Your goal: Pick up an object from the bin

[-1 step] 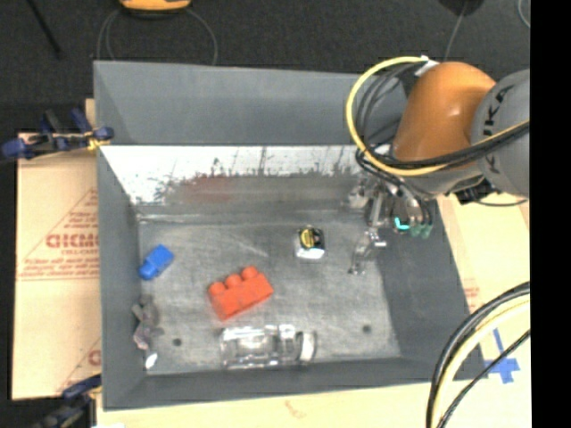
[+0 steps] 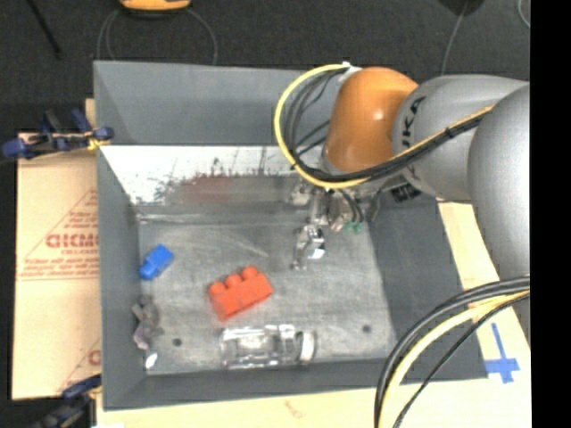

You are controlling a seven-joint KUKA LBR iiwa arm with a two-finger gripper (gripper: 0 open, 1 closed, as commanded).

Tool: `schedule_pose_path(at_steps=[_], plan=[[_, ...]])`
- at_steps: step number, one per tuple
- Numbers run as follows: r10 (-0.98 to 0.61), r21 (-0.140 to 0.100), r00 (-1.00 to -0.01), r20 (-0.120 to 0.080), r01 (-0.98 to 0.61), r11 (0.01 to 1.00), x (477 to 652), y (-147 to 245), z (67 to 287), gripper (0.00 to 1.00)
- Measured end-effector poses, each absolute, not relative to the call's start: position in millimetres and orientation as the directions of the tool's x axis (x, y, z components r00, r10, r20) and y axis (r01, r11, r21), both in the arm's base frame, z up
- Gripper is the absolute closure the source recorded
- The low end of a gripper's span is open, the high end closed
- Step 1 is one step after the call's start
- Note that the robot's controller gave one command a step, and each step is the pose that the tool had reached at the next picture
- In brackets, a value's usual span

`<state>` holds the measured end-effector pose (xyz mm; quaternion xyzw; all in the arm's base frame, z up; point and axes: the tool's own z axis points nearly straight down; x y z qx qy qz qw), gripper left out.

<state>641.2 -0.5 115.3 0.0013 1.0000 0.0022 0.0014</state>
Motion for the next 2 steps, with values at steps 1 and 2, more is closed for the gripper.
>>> schedule_pose_path(at_steps=[1, 2], plan=[[-0.05, 0.003, -0.999, 0.0, -0.05, 0.999, 573.7, 65.4, 130.1, 0.0], [-0.151, -0.001, -0.989, -0.012, -0.151, 0.989, 550.8, 90.6, 106.2, 0.0]])
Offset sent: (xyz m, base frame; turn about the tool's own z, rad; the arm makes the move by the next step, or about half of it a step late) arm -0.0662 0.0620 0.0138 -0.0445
